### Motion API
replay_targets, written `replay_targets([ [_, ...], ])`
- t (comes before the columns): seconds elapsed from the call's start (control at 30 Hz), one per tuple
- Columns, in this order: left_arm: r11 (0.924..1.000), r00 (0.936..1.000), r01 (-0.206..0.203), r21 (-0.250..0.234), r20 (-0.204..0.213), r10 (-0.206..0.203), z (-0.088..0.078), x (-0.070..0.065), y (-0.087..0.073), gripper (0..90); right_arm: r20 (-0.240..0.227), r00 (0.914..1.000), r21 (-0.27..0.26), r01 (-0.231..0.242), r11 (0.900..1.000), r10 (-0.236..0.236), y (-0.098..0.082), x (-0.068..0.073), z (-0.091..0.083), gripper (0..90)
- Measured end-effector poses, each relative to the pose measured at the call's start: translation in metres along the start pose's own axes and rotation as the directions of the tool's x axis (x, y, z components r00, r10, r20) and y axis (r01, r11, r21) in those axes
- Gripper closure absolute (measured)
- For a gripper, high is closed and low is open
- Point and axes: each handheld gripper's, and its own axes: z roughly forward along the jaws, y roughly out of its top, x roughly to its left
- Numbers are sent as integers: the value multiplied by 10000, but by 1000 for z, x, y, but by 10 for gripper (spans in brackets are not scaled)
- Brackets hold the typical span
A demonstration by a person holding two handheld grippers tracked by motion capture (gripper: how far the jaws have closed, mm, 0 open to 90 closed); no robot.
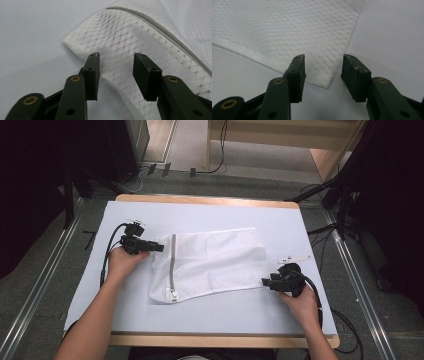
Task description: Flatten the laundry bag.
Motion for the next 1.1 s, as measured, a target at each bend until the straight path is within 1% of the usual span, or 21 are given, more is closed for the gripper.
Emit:
replay_targets([
  [0.03,10000,10000,-16,62,-18,16,3,-1,1,640,83,10000,-29,40,10000,-40,-2,2,0,553],
  [0.07,9997,9999,-120,200,38,119,5,-2,2,667,178,9998,-25,17,10000,-17,-1,4,0,564],
  [0.1,9992,9997,-249,303,-30,250,8,-4,2,667,178,9998,-25,17,10000,-17,-1,4,0,564],
  [0.13,9983,9991,-412,417,-87,416,10,-5,3,704,313,9995,2,66,10000,-66,-1,5,1,588],
  [0.23,9963,9980,-619,599,-111,627,13,-7,4,849,789,9963,119,341,9993,-349,0,7,2,716],
  [0.27,9965,9982,-593,583,-72,598,13,-7,4,874,834,9961,164,267,9995,-280,1,7,2,764],
  [0.3,9974,9987,-496,525,-48,499,13,-6,5,889,754,9969,152,224,9996,-235,2,6,2,829],
  [0.33,9979,9992,-409,503,31,408,13,-5,4,896,514,9985,190,174,9997,-183,3,4,2,883],
  [0.37,9987,9996,-294,406,1,295,12,-3,4,900,318,9995,258,47,9997,-55,4,3,3,897],
  [0.4,9993,9998,-185,310,-20,186,11,-2,4,900,286,9996,376,45,9993,-56,6,3,3,900],
  [0.5,10000,10000,63,67,39,-63,5,4,2,900,235,9997,450,60,9990,-71,8,1,3,900],
  [0.53,9997,9997,223,-66,-27,-223,1,7,1,900,251,9997,439,-12,9990,1,9,0,2,900],
  [0.57,9996,9996,265,-109,-90,-266,-1,9,0,900,267,9996,372,-70,9993,61,9,-1,2,900],
  [0.63,9994,9995,310,-127,-102,-311,-3,11,-1,900,302,9993,289,-207,9994,198,10,-5,1,900],
  [0.67,9984,9988,485,-300,-99,-489,-6,13,-3,900,308,9991,219,-310,9993,303,11,-8,0,900],
  [0.7,9984,9988,485,-300,-99,-489,-6,13,-3,900,333,9989,174,-349,9992,343,12,-10,0,900],
  [0.73,9976,9982,586,-368,-63,-589,-9,16,-5,900,369,9987,157,-358,9992,352,13,-12,1,900],
  [0.87,9968,9976,683,-414,-58,-686,-12,16,-9,900,375,9980,74,-517,9986,514,20,-18,5,900],
  [0.97,9963,9972,740,-427,-40,-742,-15,16,-13,900,366,9976,17,-581,9983,580,28,-25,12,900],
  [1.07,9951,9962,867,-486,9,-867,-19,14,-19,900,356,9975,67,-614,9981,611,31,-29,15,900],
  [1.1,9951,9962,866,-485,17,-866,-20,13,-21,900,348,9971,37,-676,9977,675,35,-33,18,900],
])
